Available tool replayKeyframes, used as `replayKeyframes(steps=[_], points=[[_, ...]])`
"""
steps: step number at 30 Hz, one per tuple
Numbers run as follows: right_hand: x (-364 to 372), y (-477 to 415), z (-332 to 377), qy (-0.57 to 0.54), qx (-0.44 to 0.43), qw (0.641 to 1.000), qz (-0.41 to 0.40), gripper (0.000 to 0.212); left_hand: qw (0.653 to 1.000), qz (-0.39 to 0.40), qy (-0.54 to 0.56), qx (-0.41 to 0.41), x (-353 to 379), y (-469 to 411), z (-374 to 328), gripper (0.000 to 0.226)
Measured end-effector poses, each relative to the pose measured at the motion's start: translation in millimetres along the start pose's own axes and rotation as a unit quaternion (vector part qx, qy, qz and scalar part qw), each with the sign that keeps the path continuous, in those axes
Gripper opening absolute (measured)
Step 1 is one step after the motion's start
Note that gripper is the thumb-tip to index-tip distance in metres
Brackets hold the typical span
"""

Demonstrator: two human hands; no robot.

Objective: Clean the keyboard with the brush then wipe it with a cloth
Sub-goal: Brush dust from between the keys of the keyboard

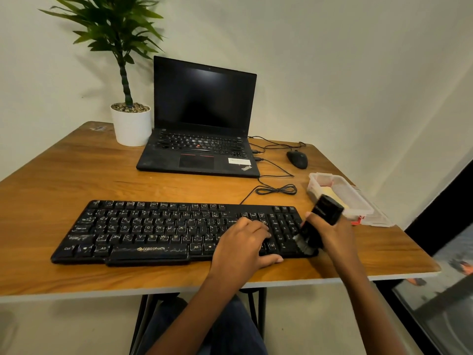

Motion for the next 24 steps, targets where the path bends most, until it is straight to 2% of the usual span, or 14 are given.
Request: replayKeyframes(steps=[2,4,7,12,14,18,20,23,24], points=[[-8.8,-1.3,-2.4,0.012,-0.006,1.000,-0.026,0.018,1.000,0.002,-0.002,0.000,-0.5,-0.4,0.0,0.049],[-8.9,-0.5,-3.7,0.055,-0.011,0.998,-0.036,0.011,1.000,-0.001,-0.009,0.009,-2.0,-0.6,-1.0,0.047],[-3.6,3.2,-1.4,0.068,-0.014,0.997,-0.033,0.026,0.999,-0.016,-0.045,0.025,-8.5,5.9,3.6,0.050],[4.7,24.1,6.8,-0.075,0.017,0.997,-0.006,0.018,0.995,-0.019,-0.101,-0.005,-19.9,24.8,29.3,0.055],[10.3,31.3,5.5,-0.082,0.019,0.996,0.027,0.015,0.994,0.000,-0.105,-0.009,-21.2,23.9,29.0,0.055],[25.9,35.8,4.4,-0.042,-0.010,0.997,0.062,0.005,0.994,0.023,-0.111,-0.013,-20.9,21.6,26.7,0.055],[30.4,33.7,3.1,0.012,-0.019,0.996,0.091,0.012,0.993,0.029,-0.111,-0.009,-20.0,22.0,26.5,0.055],[31.5,23.3,9.9,0.078,-0.026,0.989,0.122,0.003,0.994,0.032,-0.106,-0.007,-20.5,21.7,25.6,0.055],[31.7,19.5,11.6,0.090,-0.039,0.989,0.115,0.006,0.994,0.033,-0.104,-0.007,-20.8,21.8,25.4,0.055]])
Point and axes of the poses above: each hand's wrist, its own y-axis away from the middle knuckle, its own x-axis out of the palm, z = x × y, the point moved 3 cm from there along -y, towards the middle knuckle, and after that the axes turned 12 degrees about -y, right-handed, at the moved point
